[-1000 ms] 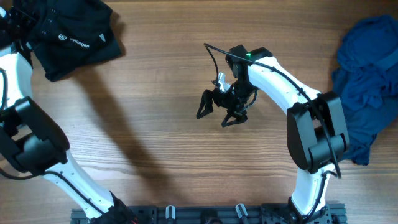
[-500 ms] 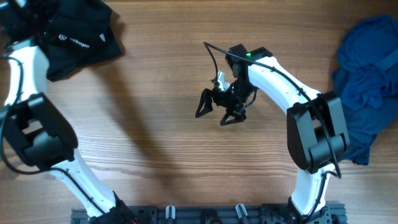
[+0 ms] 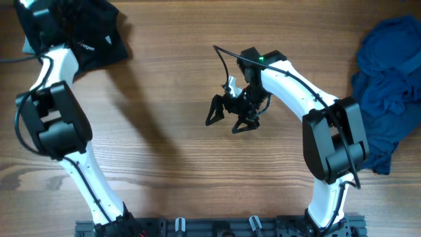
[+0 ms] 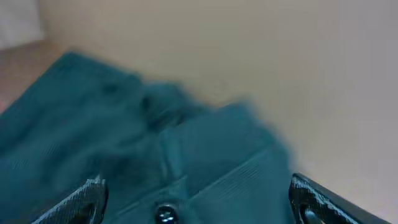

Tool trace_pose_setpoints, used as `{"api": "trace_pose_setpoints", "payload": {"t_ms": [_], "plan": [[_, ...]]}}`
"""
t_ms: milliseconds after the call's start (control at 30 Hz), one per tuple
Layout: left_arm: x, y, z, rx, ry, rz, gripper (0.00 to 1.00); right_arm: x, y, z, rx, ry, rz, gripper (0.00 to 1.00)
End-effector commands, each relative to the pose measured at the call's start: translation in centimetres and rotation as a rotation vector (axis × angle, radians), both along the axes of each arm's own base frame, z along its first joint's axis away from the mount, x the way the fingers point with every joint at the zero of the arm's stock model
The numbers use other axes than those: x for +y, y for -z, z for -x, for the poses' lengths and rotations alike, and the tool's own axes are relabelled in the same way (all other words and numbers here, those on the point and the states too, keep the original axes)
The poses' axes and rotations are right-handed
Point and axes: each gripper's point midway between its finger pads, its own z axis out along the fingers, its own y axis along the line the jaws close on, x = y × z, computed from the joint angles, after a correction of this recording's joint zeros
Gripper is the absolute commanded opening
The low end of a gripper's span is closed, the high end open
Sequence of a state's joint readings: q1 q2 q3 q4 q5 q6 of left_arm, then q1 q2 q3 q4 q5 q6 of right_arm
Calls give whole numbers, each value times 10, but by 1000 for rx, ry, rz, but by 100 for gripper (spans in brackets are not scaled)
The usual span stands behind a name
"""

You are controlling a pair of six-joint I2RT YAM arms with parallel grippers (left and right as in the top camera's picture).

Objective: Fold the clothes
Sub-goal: 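Place the bundle on the black garment pile and press it down with the left gripper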

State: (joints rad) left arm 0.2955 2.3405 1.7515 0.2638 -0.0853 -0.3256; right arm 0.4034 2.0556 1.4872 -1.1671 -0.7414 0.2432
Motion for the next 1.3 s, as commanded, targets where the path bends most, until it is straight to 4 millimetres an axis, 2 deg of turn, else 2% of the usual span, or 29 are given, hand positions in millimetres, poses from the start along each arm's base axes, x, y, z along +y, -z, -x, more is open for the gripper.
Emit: {"api": "trace_pose_setpoints", "payload": {"t_ms": [0, 33, 100, 133, 233, 333, 400, 467, 533, 733, 800, 867, 1000, 1067, 1133, 1200, 1267], "plan": [[16, 65, 6, 112, -50, -20, 95, 6, -14, -1, -30, -13, -43, 99], [16, 72, 6, 125, -47, -23, 98, 6, -14, 0, -26, -12, -41, 99], [17, 58, 3, 103, -28, -86, 99, 5, -14, 0, -21, -9, -39, 99], [18, 46, 0, 86, -18, -127, 99, 5, -14, 1, -18, -7, -37, 99], [18, -7, -2, 3, -11, -199, 97, 5, -14, 1, -15, -7, -36, 99], [3, -61, -3, -82, 31, -214, 97, 5, -14, 0, -20, -7, -38, 99], [-10, -83, -4, -117, 62, -219, 99, 6, -14, 0, -23, -7, -39, 99], [-25, -95, -5, -133, 82, -223, 100, 6, -14, 0, -25, -9, -40, 99], [-33, -89, -7, -114, 96, -216, 100, 6, -14, 0, -25, -10, -40, 99], [-45, -21, -10, 42, 129, -167, 100, 6, -14, 0, -39, -27, -49, 99], [-45, 20, -10, 115, 136, -145, 100, 6, -14, 0, -39, -27, -49, 99], [-46, 51, -9, 165, 141, -129, 100, 6, -14, 0, -39, -27, -49, 99], [-46, 99, -5, 236, 147, -108, 100, 5, -14, 0, -39, -27, -46, 99], [-48, 110, -4, 255, 150, -102, 100, 6, -14, 0, -39, -27, -46, 99], [-48, 109, -4, 254, 150, -103, 100, 6, -14, 0, -39, -27, -46, 99], [-47, 93, -7, 221, 148, -114, 100, 5, -14, 0, -38, -27, -45, 99], [-46, 62, -12, 158, 142, -133, 100, 5, -14, 1, -33, -27, -43, 99]]}}
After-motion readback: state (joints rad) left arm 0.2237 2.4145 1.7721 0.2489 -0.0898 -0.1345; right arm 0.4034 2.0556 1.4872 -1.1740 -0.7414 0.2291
